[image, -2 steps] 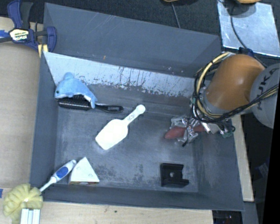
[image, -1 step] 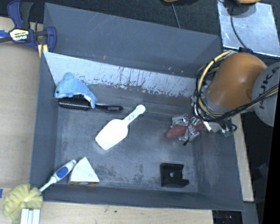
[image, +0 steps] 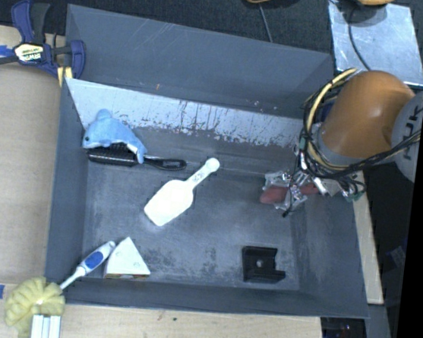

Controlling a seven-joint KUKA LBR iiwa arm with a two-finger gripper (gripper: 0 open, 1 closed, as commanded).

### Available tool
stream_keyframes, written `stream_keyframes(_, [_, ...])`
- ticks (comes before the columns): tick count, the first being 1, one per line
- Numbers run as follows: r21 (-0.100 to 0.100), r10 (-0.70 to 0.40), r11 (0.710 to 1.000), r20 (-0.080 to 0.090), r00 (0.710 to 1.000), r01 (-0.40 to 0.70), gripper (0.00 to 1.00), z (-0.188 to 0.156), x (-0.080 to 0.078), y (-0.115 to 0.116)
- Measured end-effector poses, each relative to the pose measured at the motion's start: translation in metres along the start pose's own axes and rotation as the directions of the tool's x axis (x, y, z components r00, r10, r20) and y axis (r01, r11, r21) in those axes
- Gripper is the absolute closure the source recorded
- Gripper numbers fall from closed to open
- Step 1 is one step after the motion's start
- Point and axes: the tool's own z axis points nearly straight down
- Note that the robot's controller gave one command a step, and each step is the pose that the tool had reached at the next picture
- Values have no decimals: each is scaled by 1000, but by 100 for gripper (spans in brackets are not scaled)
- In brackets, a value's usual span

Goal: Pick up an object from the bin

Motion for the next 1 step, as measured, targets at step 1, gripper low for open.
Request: stream_keyframes(1, [4, 1, 1000, 4, 1000, -1, 100, -38, -1, -1])
